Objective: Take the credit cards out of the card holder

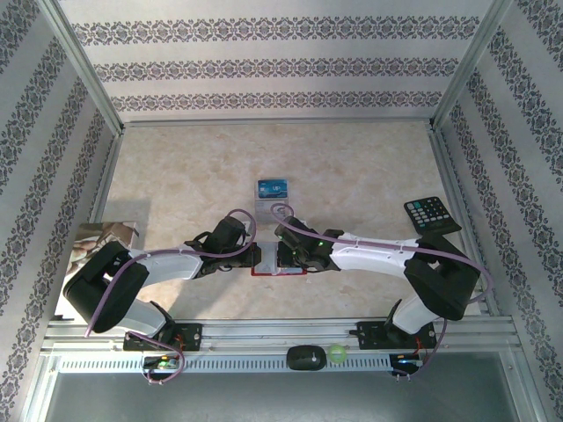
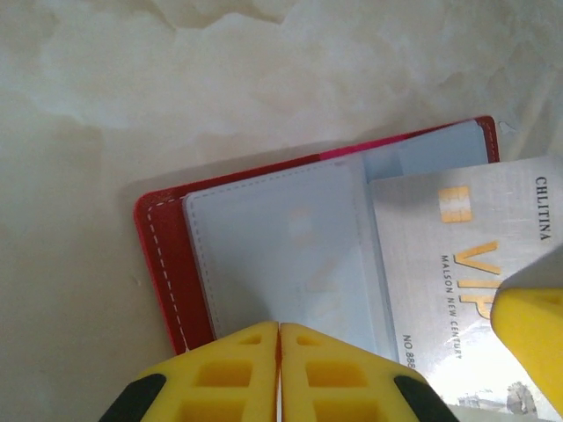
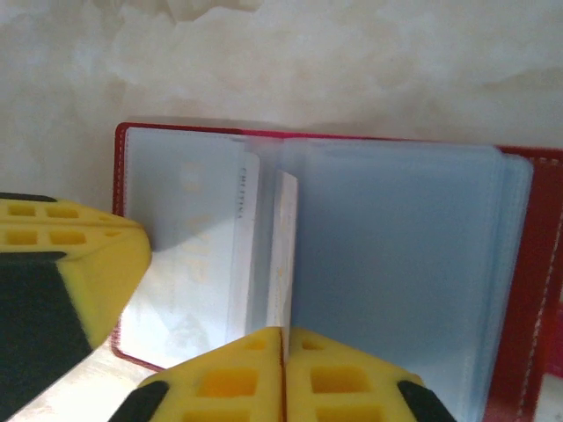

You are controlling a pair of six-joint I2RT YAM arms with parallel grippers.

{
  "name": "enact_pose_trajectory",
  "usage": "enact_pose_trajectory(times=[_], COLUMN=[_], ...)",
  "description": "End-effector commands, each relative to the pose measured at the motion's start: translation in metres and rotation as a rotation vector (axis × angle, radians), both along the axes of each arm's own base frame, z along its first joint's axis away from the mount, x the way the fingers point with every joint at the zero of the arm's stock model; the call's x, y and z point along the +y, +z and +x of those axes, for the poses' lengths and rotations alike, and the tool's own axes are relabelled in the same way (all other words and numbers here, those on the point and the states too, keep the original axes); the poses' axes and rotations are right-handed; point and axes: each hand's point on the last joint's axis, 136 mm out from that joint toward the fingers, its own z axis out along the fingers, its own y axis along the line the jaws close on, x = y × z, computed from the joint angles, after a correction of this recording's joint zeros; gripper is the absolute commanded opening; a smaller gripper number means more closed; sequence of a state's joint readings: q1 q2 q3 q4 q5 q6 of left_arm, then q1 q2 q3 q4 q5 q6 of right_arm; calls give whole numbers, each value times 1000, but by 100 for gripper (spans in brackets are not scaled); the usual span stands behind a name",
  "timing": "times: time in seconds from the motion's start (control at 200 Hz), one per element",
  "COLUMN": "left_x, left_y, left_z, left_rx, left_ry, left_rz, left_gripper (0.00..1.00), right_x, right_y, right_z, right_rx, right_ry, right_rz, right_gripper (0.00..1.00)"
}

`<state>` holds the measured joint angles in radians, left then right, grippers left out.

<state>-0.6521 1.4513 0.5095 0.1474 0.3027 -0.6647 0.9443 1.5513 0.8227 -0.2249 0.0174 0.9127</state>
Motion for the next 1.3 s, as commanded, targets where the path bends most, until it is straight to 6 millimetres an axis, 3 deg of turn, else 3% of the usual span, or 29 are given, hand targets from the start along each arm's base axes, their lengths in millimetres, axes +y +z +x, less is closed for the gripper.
enact_pose_trajectory(times=[0.0, 0.11, 0.29, 0.39, 0.505, 0.615, 0.64, 0.685, 0.834, 1.009, 1.294], left_x=[12, 8, 6, 9, 16, 23, 25, 28, 51, 85, 103], left_y=[-12, -2, 24, 40, 56, 66, 68, 71, 75, 79, 73], left_z=[-8, -5, 4, 9, 10, 6, 5, 3, -2, -9, -21], left_rx=[50, 30, -20, -48, -74, -83, -84, -84, -89, -99, -79], left_ry=[7, -1, -2, 16, 46, 68, 74, 82, 150, 251, 293], left_rz=[41, 22, 3, -19, -37, -45, -45, -43, -3, 48, 53], left_gripper=[11, 18, 28, 40, 56, 70, 87, 100, 100, 100, 100], right_x=[-10, -11, -12, -14, -18, -19, -18, -13, 1, 14, 21], right_y=[11, 35, 93, 117, 129, 128, 127, 130, 132, 114, 79], right_z=[5, 13, 27, 40, 58, 74, 77, 81, 94, 110, 134], right_rx=[-40, -103, -269, -354, -459, -493, -494, -513, -539, -493, -419], right_ry=[8, 75, 238, 341, 488, 613, 644, 705, 866, 1001, 1112], right_rz=[-10, 44, 94, 115, -11, -117, -130, -151, -210, -267, -331], right_gripper=[0, 0, 0, 0, 0, 0, 0, 0, 0, 0, 0])
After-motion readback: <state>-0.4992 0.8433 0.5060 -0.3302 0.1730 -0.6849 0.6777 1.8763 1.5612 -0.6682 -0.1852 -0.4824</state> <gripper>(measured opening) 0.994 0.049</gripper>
